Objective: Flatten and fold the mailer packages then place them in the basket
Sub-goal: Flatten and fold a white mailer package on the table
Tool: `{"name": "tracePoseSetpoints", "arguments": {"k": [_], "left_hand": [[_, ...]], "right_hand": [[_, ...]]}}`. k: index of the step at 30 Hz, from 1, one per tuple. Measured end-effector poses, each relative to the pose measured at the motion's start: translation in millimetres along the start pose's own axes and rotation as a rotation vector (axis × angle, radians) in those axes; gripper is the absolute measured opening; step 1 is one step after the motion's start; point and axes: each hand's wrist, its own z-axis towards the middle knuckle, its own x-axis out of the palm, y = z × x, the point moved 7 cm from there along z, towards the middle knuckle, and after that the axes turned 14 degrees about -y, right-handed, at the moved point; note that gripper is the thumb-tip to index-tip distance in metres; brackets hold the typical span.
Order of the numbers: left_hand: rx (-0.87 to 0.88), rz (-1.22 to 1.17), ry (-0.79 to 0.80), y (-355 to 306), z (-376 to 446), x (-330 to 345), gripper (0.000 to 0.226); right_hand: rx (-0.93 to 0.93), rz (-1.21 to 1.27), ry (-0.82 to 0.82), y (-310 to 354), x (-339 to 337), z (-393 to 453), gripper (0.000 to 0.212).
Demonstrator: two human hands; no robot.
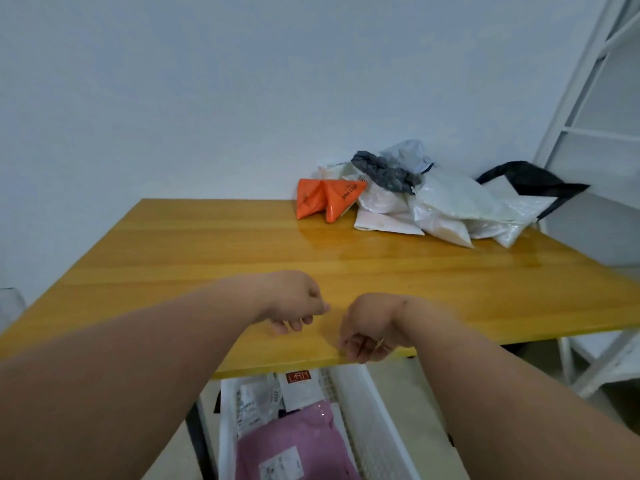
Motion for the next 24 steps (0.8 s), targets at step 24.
{"name": "tracePoseSetpoints", "arguments": {"k": [24], "left_hand": [[0.148, -0.055, -0.547, -56.1, 233.5, 2.4, 0.039]], "right_hand": [[0.059, -0.4, -1.004, -62.7, -236.2, 170.8, 0.055]]}}
